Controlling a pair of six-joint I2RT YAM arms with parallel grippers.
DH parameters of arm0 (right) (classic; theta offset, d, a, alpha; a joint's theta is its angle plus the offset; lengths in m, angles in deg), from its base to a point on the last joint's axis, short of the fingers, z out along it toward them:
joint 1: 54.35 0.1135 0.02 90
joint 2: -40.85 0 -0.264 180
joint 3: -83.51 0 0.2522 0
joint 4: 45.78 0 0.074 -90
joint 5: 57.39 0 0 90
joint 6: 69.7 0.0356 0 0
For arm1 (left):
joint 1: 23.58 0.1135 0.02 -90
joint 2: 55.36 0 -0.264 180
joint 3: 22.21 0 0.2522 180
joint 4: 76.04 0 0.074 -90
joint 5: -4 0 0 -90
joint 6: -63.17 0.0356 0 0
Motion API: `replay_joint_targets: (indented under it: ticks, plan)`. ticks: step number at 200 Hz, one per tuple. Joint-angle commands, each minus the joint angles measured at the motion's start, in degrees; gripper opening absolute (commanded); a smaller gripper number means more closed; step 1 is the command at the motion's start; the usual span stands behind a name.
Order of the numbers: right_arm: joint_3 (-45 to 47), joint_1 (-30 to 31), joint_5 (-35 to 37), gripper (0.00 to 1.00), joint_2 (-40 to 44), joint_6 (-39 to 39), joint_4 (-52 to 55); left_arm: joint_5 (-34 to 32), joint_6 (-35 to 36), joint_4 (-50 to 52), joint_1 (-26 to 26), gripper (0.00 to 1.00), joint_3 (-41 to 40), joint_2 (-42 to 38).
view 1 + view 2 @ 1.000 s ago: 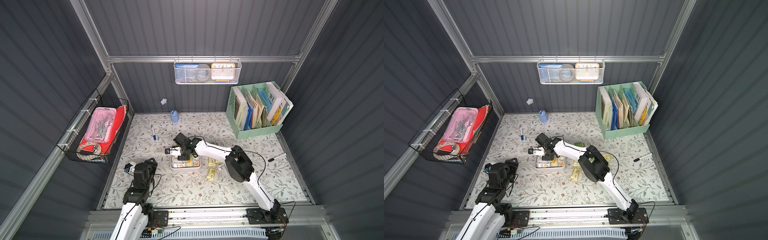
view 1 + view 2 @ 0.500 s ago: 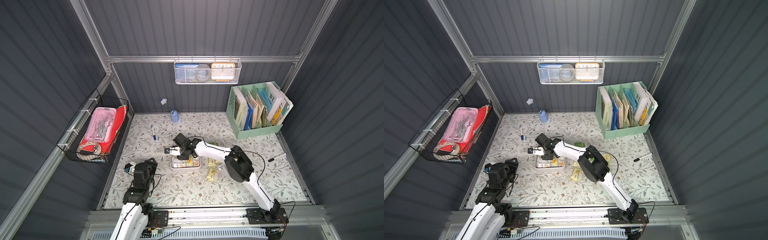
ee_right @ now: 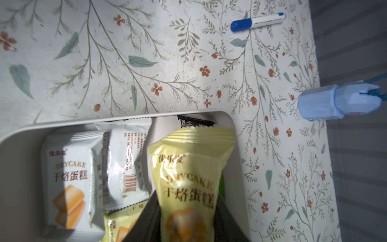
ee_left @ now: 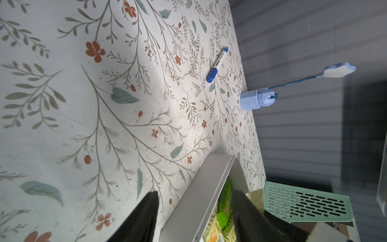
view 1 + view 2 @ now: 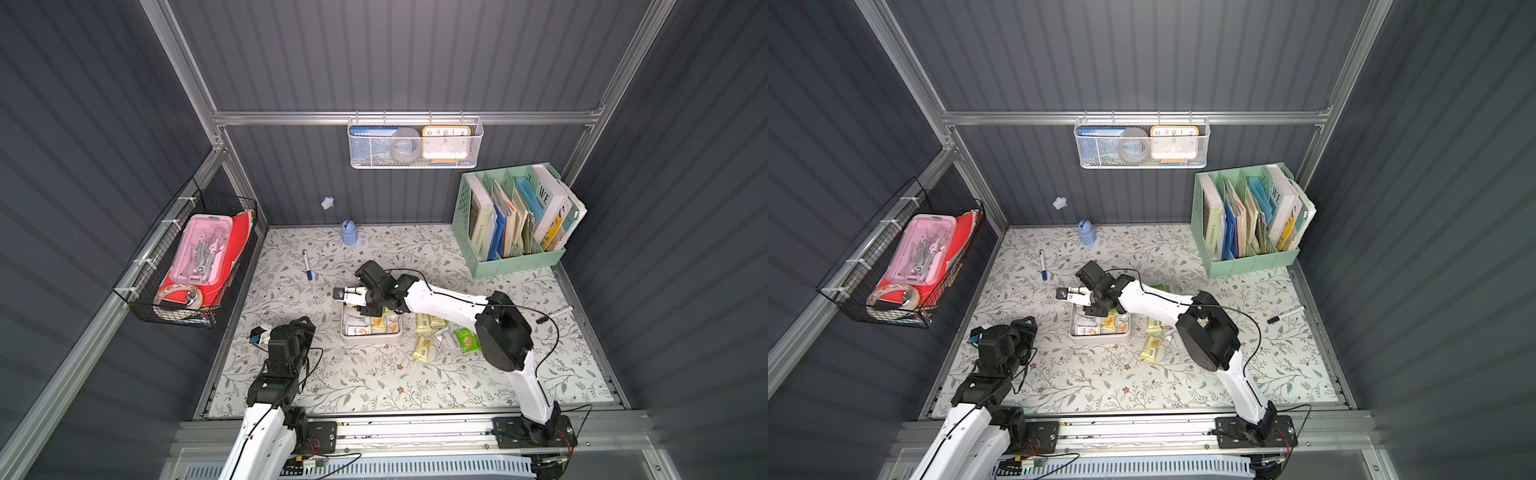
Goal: Take the cookies out of the storage box
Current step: Pick up the cookie from the storage box, then place the cookie at the center of the board.
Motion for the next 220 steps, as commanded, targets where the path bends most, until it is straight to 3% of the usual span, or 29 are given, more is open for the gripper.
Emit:
replay_joint_targets:
  ticks: [1,35,65,98,124,164,220]
  plan:
    - [4.6,0.3,-1.4,0.33,4.9,5.0,-3.7,0.5,0.0,-1.5,0.3,0.61,0.0,0.5]
    - [14.2,-1.4,-2.0,0.3,14.3,15.4,-8.8,3.2,1.2,-4.9,0.2,0.61,-0.6,3.4]
    - [23.8,-4.9,2.4,0.26,21.7,29.6,-12.4,5.4,2.5,-7.8,0.3,0.61,-0.2,6.2]
    - [31.2,-10.6,6.0,0.24,26.9,46.1,-10.1,6.4,3.3,-9.0,0.3,0.61,0.4,7.9]
    - [32.1,-17.3,7.1,0.23,26.5,55.4,-3.0,6.8,3.4,-9.4,0.3,0.61,0.6,8.4]
    - [33.0,-24.2,8.9,0.23,23.7,58.4,-0.3,7.7,4.5,-10.0,0.3,0.61,1.0,9.4]
    - [30.5,-29.5,8.1,0.24,17.5,59.3,2.1,12.3,6.6,-16.9,0.3,0.61,0.8,18.2]
